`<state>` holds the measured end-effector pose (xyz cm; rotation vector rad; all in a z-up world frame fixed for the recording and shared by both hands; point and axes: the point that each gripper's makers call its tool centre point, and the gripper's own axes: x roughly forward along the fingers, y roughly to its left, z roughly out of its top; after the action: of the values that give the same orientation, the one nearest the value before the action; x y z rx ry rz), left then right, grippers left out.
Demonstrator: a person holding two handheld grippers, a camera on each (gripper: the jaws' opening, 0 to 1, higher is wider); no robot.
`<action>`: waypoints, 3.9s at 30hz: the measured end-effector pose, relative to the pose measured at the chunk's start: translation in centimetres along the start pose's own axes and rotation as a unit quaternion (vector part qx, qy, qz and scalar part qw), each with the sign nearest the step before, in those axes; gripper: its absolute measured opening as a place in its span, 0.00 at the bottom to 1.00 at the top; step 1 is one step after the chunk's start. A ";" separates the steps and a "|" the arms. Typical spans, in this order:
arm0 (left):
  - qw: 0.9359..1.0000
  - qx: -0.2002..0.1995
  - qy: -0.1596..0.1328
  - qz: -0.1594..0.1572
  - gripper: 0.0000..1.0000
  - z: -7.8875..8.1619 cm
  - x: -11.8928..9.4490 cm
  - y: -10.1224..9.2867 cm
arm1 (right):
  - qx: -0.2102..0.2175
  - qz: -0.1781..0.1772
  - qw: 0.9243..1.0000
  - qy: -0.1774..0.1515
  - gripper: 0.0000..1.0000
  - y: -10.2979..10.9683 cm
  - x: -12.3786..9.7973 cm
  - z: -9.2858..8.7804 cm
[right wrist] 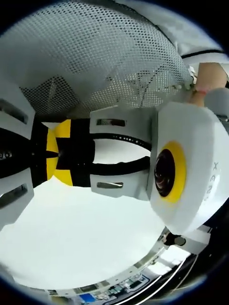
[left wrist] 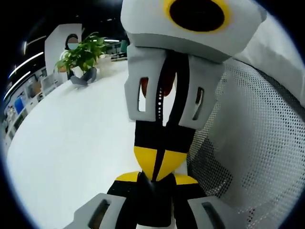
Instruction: Press the specified remote control buttons in sequence, fully releasing each button before pressing the next.
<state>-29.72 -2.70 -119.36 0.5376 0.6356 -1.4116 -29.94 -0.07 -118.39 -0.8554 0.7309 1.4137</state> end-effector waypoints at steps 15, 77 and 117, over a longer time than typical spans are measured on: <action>0.999 0.000 0.046 0.008 0.24 0.1 0.0 -0.2 | 0.088 0.010 0.995 -0.048 0.00 0.0 -1.1 -0.7; 0.937 -0.200 -0.171 0.232 0.71 5.2 -12.7 2.2 | 0.114 -0.012 0.993 -0.007 0.23 -0.3 -0.7 -3.3; 0.896 -0.227 -0.245 0.291 0.93 5.9 -16.9 3.3 | 0.099 -0.014 0.994 0.042 0.21 -6.6 -1.3 -5.0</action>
<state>-26.72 5.82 -103.53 -0.0247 0.3279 -0.7395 -23.15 -4.81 -119.42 -0.7704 0.9035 1.2633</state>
